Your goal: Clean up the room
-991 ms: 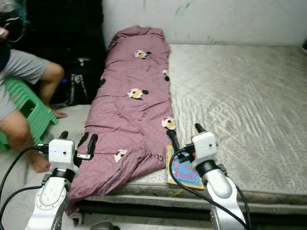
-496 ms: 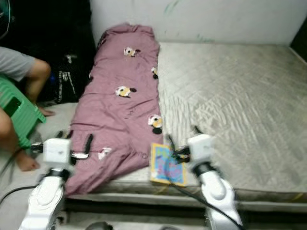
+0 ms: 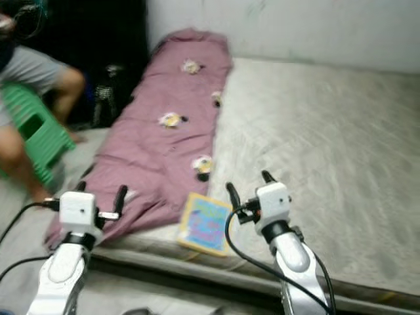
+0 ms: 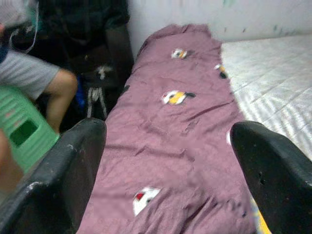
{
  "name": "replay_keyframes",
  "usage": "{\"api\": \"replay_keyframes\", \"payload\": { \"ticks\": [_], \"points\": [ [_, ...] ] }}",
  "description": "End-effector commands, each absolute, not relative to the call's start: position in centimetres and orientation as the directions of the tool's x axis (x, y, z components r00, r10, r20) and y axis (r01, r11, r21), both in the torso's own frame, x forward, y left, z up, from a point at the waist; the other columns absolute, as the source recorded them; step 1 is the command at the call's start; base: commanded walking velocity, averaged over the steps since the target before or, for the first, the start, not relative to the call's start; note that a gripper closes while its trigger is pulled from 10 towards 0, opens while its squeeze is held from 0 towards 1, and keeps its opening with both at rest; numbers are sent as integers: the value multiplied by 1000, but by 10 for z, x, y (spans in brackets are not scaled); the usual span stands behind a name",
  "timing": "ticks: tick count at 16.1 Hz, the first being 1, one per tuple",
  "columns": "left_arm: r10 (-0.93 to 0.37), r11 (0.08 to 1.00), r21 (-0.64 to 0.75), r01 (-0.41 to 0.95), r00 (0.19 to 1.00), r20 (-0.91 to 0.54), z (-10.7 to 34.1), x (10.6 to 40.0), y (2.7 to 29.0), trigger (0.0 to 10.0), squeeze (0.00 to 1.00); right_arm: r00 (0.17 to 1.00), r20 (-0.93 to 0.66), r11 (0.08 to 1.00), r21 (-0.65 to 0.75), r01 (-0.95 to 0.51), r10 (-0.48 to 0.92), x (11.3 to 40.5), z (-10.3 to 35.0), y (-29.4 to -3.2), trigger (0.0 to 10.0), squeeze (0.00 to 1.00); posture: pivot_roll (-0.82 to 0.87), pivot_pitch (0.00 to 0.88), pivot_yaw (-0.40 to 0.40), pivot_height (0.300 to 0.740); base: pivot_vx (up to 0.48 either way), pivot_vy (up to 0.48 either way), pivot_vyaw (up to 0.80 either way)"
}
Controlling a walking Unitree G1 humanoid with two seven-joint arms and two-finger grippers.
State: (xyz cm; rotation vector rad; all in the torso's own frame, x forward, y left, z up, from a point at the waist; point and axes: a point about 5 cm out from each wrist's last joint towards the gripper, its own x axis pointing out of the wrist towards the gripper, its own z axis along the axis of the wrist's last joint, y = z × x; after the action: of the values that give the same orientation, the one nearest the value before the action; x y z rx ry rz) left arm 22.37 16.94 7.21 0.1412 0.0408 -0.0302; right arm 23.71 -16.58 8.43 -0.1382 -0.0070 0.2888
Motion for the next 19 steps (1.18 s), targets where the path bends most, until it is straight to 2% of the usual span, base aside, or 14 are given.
{"api": "replay_keyframes", "payload": {
  "ticks": [1, 19],
  "points": [
    [-40, 991, 128, 45, 998, -42, 73, 224, 165, 10000, 0, 962, -15, 951, -148, -273, 273, 236, 85, -171, 10000, 0, -37, 6, 9, 740, 0, -341, 0],
    [-47, 991, 119, 52, 998, -45, 71, 225, 161, 10000, 0, 963, -14, 950, -157, -268, 270, 238, 86, -174, 10000, 0, -43, 5, 2, 740, 0, -323, 0]
  ]
}}
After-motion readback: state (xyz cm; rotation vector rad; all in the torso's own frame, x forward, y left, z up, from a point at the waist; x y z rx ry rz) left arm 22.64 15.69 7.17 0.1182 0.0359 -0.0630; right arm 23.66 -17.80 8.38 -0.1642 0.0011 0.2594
